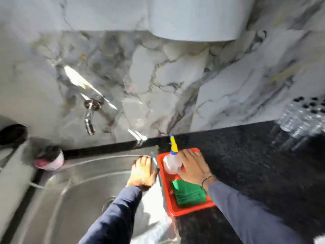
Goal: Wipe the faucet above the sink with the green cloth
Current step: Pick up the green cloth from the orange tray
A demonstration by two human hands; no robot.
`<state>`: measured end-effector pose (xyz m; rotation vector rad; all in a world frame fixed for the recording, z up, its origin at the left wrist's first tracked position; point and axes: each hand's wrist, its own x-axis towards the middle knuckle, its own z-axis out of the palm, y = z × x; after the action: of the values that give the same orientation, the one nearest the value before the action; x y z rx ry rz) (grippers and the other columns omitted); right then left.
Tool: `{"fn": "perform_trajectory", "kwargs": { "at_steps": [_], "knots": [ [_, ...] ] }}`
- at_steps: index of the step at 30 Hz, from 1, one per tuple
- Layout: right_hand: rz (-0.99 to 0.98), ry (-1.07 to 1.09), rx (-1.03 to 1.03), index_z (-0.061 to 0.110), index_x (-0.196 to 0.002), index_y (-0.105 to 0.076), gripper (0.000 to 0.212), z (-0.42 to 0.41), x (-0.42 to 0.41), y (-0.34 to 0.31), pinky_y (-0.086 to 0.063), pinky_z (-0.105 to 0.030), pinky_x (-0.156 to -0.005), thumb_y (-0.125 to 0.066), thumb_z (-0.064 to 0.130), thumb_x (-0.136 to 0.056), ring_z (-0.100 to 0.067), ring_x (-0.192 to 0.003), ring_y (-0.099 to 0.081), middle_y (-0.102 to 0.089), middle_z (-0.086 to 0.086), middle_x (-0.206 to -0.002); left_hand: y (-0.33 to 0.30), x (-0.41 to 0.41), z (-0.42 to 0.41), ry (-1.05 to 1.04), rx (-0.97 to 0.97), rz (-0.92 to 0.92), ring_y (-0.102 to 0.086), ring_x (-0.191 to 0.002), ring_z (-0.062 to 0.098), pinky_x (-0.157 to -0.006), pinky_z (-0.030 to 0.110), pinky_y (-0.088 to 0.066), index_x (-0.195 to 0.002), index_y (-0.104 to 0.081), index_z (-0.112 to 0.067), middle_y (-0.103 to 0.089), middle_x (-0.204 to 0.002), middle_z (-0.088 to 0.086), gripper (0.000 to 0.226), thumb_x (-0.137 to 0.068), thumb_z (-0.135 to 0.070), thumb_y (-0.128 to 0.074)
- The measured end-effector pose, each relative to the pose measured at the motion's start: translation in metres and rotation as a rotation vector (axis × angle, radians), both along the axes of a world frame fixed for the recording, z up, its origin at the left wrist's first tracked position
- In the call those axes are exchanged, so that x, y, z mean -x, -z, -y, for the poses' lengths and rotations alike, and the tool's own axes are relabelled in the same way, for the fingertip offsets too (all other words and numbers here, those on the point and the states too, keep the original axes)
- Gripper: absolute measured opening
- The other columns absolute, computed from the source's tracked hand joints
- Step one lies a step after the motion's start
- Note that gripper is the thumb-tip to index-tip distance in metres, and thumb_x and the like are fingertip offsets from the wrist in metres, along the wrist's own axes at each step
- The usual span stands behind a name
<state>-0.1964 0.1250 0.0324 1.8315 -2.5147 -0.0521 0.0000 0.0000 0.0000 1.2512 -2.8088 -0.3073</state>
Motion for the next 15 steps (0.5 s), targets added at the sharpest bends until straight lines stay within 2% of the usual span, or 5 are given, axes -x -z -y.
{"fn": "perform_trajectory", "kwargs": {
  "at_steps": [2, 6, 8, 12, 15],
  "knots": [
    [0.115, 0.052, -0.170, 0.019, -0.155, -0.043, 0.067, -0.012, 0.011, 0.031, -0.043, -0.044, -0.115, -0.054, 0.038, -0.092, -0.030, -0.138, -0.057, -0.055, -0.006, -0.149, 0.022, 0.024, -0.016, 0.147, -0.049, 0.050, -0.053, -0.130, 0.034, -0.111, 0.040, -0.039, -0.132, -0.060, -0.015, -0.061, -0.133, 0.011, 0.051, -0.101, -0.049, -0.038],
    [0.215, 0.101, -0.406, 0.020, -0.169, -0.020, 0.080, -0.026, 0.032, 0.078, -0.032, -0.049, -0.127, -0.058, 0.030, -0.099, -0.025, -0.158, -0.036, -0.037, -0.003, -0.171, 0.056, 0.064, -0.045, 0.320, -0.034, 0.204, -0.056, -0.126, 0.034, -0.116, 0.041, -0.036, -0.127, -0.063, -0.010, -0.067, -0.131, 0.014, 0.040, -0.102, -0.024, -0.036],
    [0.199, 0.079, -0.501, 0.020, -0.170, -0.015, 0.085, -0.023, 0.037, 0.088, -0.029, -0.054, -0.127, -0.061, 0.029, -0.099, -0.025, -0.159, -0.033, -0.034, -0.003, -0.172, 0.068, 0.080, -0.051, 0.344, 0.012, 0.245, -0.065, -0.114, 0.034, -0.112, 0.040, -0.044, -0.116, -0.069, -0.004, -0.073, -0.116, 0.018, 0.030, -0.101, -0.018, -0.048],
    [0.173, 0.069, -0.480, 0.015, -0.152, -0.047, 0.065, -0.018, 0.043, 0.098, -0.041, -0.053, -0.115, -0.070, 0.028, -0.092, -0.031, -0.146, -0.045, -0.049, -0.008, -0.151, 0.086, 0.094, -0.066, 0.326, -0.054, 0.382, -0.053, -0.125, 0.037, -0.113, 0.046, -0.036, -0.130, -0.054, 0.004, -0.059, -0.132, 0.023, 0.036, -0.102, -0.007, -0.034],
    [0.146, 0.025, -0.476, 0.012, -0.128, -0.069, 0.043, -0.014, 0.049, 0.087, -0.045, -0.048, -0.110, -0.075, 0.030, -0.089, -0.033, -0.136, -0.054, -0.060, -0.010, -0.138, 0.075, 0.100, -0.065, 0.257, -0.183, 0.259, -0.051, -0.129, 0.032, -0.110, 0.039, -0.033, -0.131, -0.056, 0.001, -0.057, -0.136, 0.019, 0.039, -0.093, -0.008, -0.047]
  ]
}}
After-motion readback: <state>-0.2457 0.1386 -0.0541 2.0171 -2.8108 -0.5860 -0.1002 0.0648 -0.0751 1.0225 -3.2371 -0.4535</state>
